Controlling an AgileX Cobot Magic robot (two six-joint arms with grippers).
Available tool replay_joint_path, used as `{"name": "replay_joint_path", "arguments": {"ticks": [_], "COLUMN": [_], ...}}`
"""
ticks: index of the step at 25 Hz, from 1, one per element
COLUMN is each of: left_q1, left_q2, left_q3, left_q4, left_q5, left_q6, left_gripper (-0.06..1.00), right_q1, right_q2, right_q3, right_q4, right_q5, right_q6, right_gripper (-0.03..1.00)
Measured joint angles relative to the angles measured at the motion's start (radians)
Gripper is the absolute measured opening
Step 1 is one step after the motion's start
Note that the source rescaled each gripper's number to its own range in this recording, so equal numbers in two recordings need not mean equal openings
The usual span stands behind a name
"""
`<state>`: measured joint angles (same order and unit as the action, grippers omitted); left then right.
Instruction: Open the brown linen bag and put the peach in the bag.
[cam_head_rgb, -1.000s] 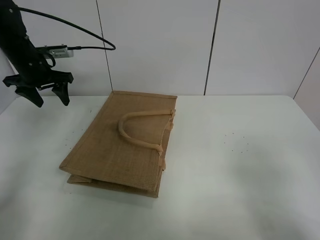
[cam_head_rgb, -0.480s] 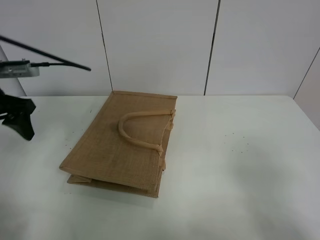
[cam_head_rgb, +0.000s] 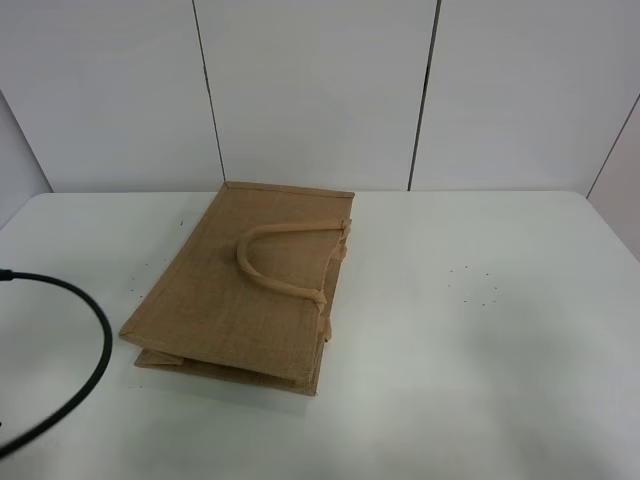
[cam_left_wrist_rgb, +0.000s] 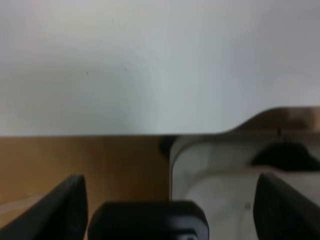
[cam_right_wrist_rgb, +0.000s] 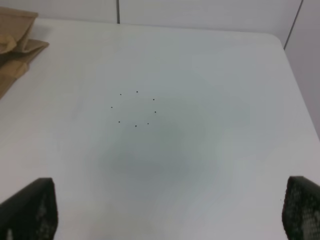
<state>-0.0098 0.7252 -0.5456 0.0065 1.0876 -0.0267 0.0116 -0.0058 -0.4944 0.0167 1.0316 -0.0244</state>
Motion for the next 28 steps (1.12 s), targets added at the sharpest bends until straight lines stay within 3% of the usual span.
{"name": "replay_joint_path", "arguments": {"ticks": [16, 28], "left_q1": [0.000, 0.000], "left_q2": [-0.703, -0.729], "left_q3": [0.041, 0.041], "left_q4": [0.000, 0.000], "left_q5": [-0.035, -0.035], "left_q6": [0.015, 0.016], "left_gripper": [0.96, 0.96], "right_q1": [0.000, 0.000], "right_q2": [0.000, 0.000], "right_q3": [0.000, 0.000], "right_q4": [0.000, 0.000], "right_q5": [0.000, 0.000], "right_q6": [0.000, 0.000], "right_gripper": [1.00, 1.00]}}
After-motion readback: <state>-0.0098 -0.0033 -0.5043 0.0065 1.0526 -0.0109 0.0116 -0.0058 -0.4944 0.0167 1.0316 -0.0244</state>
